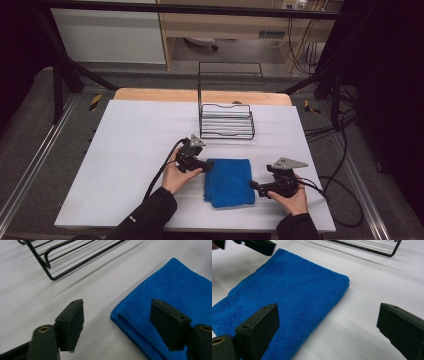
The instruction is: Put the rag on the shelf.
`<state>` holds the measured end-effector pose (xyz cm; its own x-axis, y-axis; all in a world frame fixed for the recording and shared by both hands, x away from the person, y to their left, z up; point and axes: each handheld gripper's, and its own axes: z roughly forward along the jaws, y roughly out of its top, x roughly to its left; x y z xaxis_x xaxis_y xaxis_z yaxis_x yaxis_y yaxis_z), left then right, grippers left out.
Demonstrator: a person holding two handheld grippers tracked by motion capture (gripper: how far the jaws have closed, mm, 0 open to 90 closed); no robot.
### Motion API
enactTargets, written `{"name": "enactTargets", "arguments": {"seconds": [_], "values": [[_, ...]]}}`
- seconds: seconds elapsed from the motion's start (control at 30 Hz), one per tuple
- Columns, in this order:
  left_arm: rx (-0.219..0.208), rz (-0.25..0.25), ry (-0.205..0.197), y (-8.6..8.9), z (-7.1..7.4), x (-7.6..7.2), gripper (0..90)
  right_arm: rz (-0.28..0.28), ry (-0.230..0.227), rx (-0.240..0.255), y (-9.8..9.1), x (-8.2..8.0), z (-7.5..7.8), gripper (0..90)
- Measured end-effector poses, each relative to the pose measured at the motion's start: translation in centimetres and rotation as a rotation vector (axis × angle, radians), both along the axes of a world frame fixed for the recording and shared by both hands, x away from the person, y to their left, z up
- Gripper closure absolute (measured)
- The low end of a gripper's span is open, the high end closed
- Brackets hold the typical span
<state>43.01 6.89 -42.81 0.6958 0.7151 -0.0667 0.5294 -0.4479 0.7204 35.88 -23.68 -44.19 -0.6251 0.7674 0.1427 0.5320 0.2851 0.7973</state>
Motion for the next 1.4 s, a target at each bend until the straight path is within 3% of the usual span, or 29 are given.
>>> {"name": "enactTargets", "arguments": {"seconds": [0.3, 0.5, 0.8, 0.93, 1.17, 1.4], "values": [[-0.011, 0.002, 0.055, -0.4, -1.4, 1.2, 57.0, 0.007, 0.012, 0.000, 0.0, 0.0, 0.0, 6.4], [-0.019, -0.021, 0.075, -0.5, -1.7, 1.3, 67.0, 0.014, 0.015, -0.001, 0.0, 0.1, 0.0, 6.7], [-0.018, -0.019, 0.093, -0.7, -1.8, 1.2, 71.2, 0.009, 0.024, 0.008, 0.0, 0.2, 0.0, 6.8], [-0.033, -0.026, 0.117, -0.8, -1.8, 1.2, 78.7, -0.005, 0.021, 0.022, 0.0, 0.3, 0.2, 7.1], [-0.023, -0.027, 0.108, -0.9, -1.9, 1.0, 82.2, -0.050, 0.014, 0.056, 0.1, 1.0, 0.7, 10.4], [-0.018, -0.017, 0.077, -1.1, -2.0, 0.7, 82.6, -0.082, 0.010, 0.023, 1.1, 2.7, 1.0, 10.8]]}}
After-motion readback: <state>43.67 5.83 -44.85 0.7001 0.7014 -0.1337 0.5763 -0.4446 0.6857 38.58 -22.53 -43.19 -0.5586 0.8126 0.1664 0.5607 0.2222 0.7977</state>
